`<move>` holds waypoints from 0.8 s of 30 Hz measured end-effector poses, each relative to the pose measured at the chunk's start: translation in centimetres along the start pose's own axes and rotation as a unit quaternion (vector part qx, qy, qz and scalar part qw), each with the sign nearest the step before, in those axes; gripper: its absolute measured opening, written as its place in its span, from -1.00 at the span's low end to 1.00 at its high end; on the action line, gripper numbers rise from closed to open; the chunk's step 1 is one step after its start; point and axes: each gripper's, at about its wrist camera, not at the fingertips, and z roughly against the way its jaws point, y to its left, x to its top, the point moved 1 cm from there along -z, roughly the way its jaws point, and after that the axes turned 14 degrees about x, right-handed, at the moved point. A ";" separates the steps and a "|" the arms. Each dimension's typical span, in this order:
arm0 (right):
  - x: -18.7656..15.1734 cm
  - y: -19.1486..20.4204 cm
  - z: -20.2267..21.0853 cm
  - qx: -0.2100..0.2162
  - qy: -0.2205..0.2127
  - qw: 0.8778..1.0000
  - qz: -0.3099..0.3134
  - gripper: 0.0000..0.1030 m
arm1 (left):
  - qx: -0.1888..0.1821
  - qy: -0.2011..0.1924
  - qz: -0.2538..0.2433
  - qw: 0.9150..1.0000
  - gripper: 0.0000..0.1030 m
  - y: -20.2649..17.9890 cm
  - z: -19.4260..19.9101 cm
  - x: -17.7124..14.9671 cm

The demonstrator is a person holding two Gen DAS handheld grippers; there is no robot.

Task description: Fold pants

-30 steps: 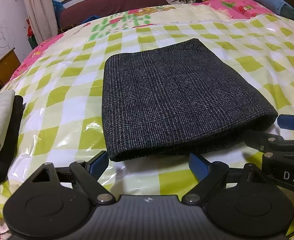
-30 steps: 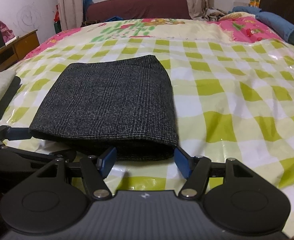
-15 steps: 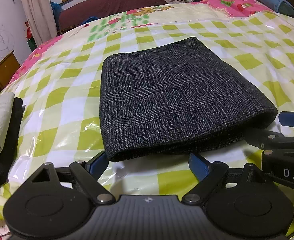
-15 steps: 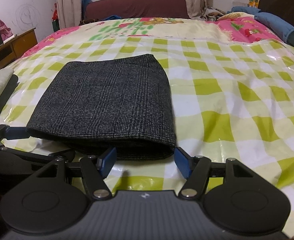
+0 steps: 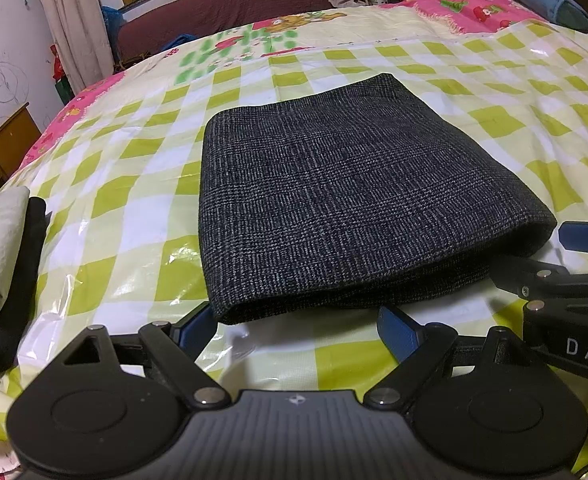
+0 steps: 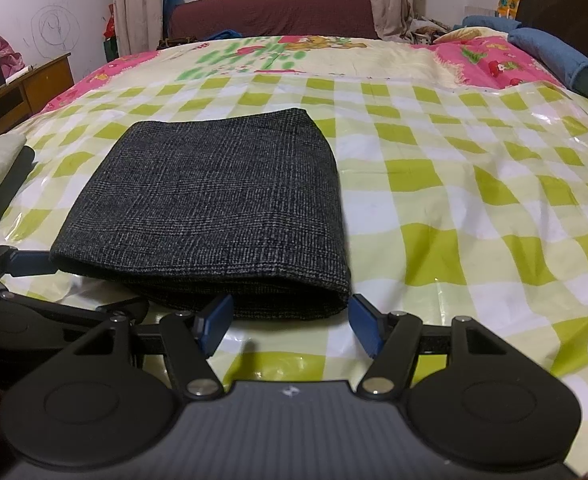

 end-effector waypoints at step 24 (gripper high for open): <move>-0.1 0.0 -0.2 -0.005 0.004 1.000 0.001 0.26 | 0.001 0.000 -0.001 1.000 0.93 0.0 0.0 0.0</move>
